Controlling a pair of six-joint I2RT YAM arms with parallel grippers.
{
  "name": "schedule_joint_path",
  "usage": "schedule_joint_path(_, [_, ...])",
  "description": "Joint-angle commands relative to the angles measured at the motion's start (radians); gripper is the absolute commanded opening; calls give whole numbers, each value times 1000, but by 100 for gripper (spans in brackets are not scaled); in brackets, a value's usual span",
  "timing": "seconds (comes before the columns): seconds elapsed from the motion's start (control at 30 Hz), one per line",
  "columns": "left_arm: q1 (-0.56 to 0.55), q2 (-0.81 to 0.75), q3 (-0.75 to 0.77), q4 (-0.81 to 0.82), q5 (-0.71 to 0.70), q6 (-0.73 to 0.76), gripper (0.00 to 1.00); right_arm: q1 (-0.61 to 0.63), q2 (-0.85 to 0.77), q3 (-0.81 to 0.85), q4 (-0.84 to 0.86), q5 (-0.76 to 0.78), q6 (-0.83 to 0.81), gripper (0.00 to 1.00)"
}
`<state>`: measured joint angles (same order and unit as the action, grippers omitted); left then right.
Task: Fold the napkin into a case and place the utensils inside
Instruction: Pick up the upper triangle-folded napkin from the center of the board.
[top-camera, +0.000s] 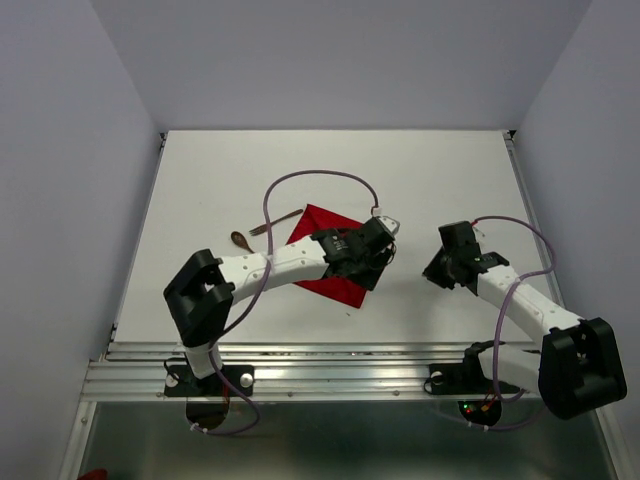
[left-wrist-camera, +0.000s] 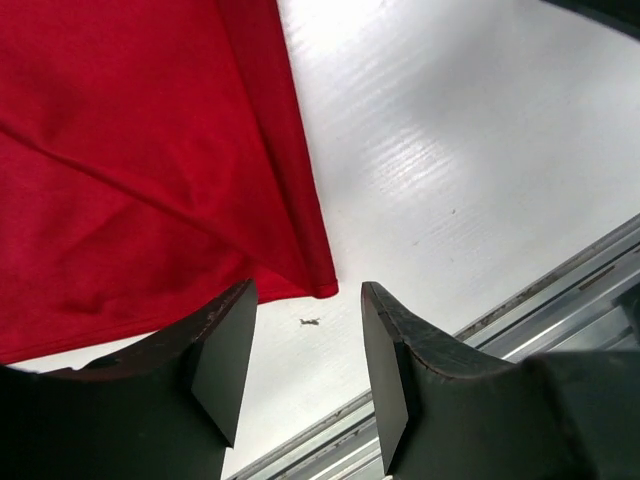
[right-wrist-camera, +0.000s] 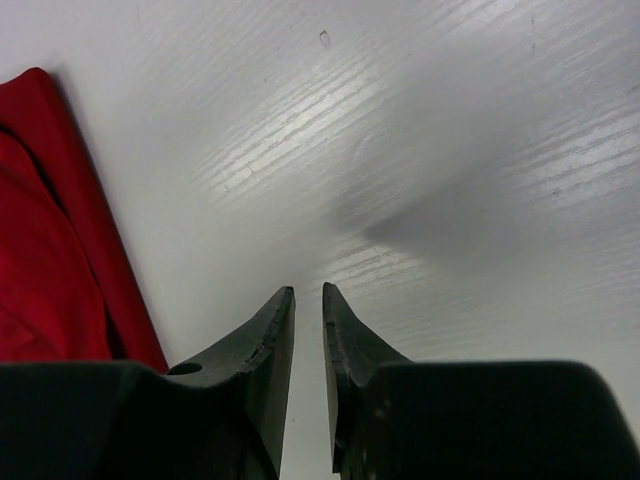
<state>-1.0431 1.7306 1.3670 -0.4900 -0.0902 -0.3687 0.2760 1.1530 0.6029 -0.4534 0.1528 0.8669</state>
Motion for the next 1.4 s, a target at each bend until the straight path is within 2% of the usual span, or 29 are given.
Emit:
schedule_joint_path(0.0, [-46, 41, -9, -22, -86, -16, 58, -6, -12, 11, -4, -22, -26, 25])
schedule_joint_path(0.13, [-89, 89, 7, -18, -127, -15, 59, -6, -21, 3, -4, -25, -28, 29])
schedule_joint_path(0.5, [-103, 161, 23, 1, -148, -1, 56, -6, -41, -11, -11, -21, -29, 31])
schedule_joint_path(0.83, [-104, 205, 57, -9, -178, 27, 50, -6, -19, -2, -10, -13, -32, 32])
schedule_joint_path(1.37, [-126, 258, 76, -32, -230, 54, 50, -6, 4, 12, -8, -10, -35, 32])
